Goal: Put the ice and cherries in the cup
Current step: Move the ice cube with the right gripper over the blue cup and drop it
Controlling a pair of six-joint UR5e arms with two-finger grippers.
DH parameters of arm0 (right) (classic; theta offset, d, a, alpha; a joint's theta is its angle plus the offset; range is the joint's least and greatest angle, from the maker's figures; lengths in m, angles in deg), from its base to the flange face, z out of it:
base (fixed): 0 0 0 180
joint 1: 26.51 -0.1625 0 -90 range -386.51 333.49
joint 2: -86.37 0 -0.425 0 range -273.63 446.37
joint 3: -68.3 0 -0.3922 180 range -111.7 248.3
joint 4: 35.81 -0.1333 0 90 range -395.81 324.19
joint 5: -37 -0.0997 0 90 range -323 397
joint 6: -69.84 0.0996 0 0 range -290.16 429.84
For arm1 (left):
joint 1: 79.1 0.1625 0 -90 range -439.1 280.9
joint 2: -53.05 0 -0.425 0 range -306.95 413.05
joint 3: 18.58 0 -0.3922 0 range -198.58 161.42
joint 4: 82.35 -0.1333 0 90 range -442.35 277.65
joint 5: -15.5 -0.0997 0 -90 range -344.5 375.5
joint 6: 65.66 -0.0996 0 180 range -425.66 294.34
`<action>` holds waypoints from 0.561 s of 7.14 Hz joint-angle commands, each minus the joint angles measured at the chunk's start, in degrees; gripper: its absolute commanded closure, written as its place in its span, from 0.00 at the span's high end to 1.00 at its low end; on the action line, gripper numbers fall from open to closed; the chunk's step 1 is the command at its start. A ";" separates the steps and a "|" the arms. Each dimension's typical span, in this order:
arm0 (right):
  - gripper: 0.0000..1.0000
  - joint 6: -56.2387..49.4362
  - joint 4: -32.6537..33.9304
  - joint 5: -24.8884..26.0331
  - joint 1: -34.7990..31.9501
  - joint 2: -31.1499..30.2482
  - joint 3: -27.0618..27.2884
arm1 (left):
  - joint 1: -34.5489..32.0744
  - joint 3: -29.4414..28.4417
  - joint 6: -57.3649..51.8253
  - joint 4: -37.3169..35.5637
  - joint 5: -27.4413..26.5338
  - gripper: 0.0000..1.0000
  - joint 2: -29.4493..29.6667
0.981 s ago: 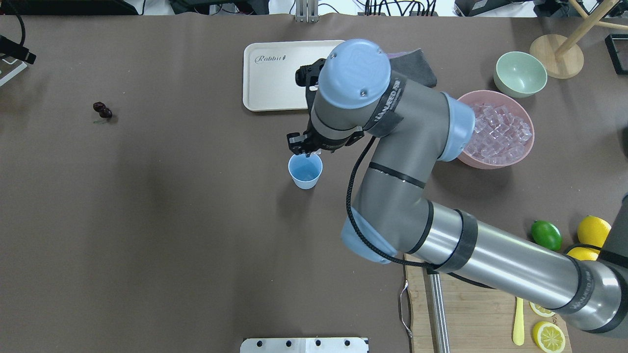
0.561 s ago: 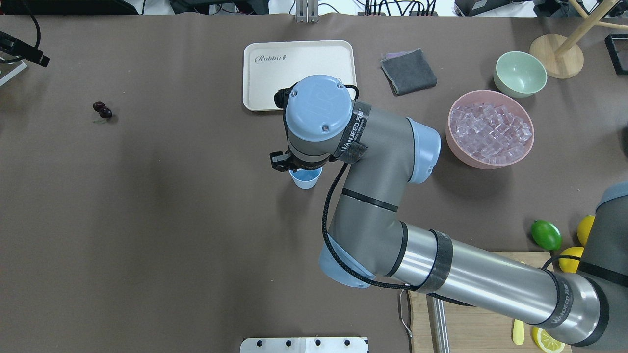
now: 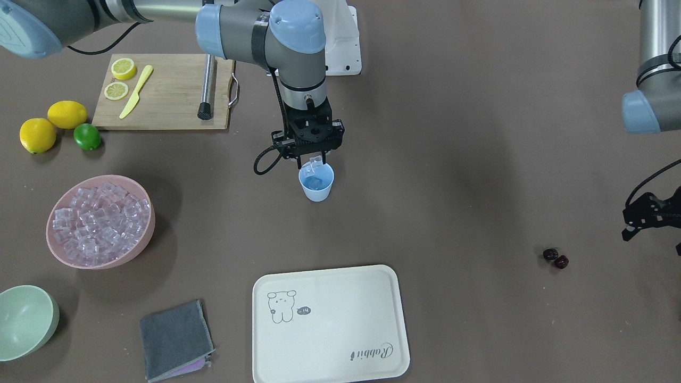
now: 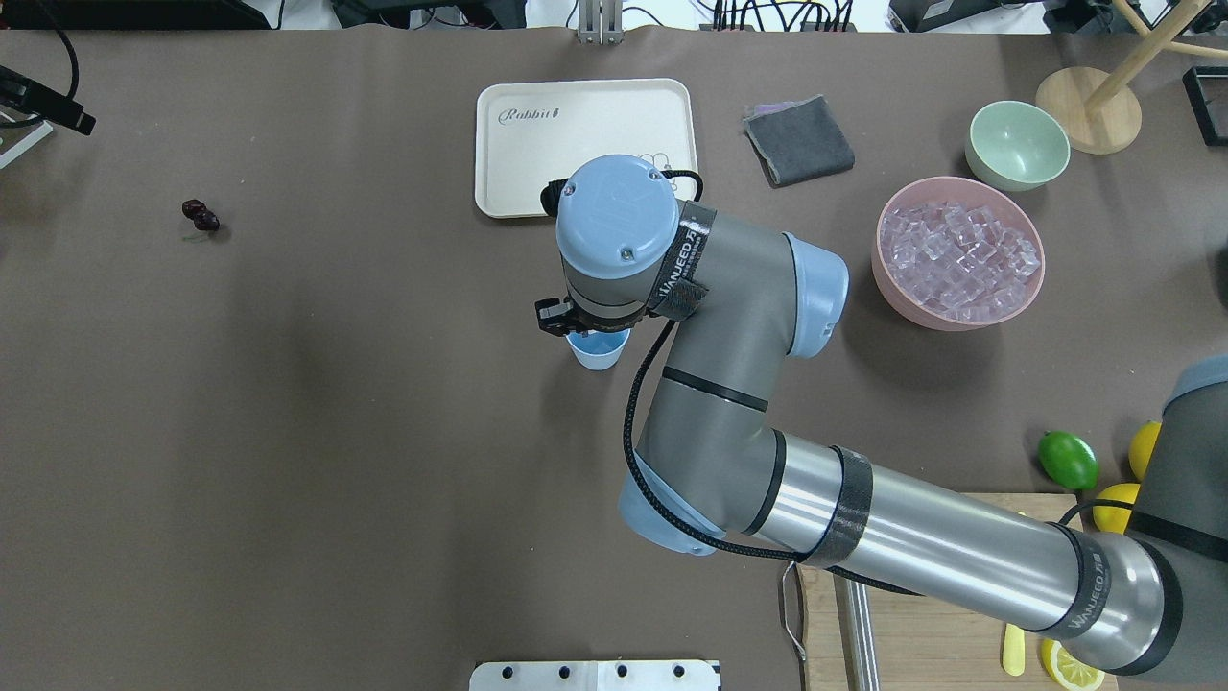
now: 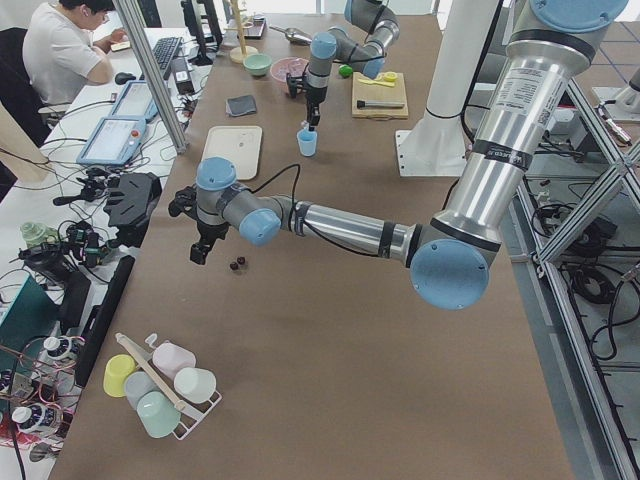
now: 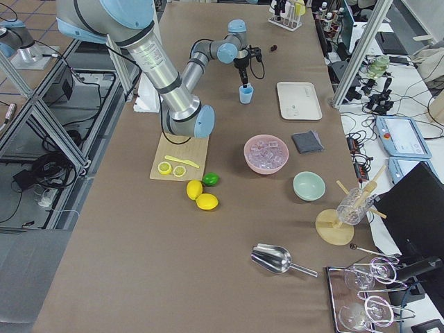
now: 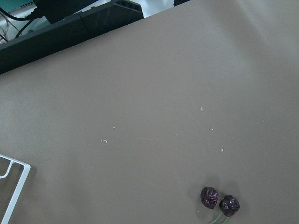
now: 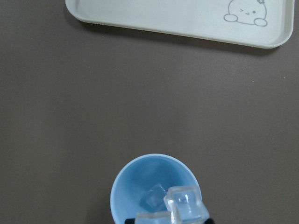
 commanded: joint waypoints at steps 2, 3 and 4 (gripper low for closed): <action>0.66 0.67 0.00 0.04 0.07 0.10 -0.80 | 0.00 -0.64 -0.39 -0.08 0.00 0.98 0.05; 0.85 0.68 0.00 0.04 0.07 0.10 -0.81 | 0.00 -0.90 -0.21 -0.09 0.00 0.98 0.31; 0.90 0.33 0.00 0.04 -0.01 0.10 -0.81 | 0.00 -0.82 0.22 -0.17 0.00 0.98 0.49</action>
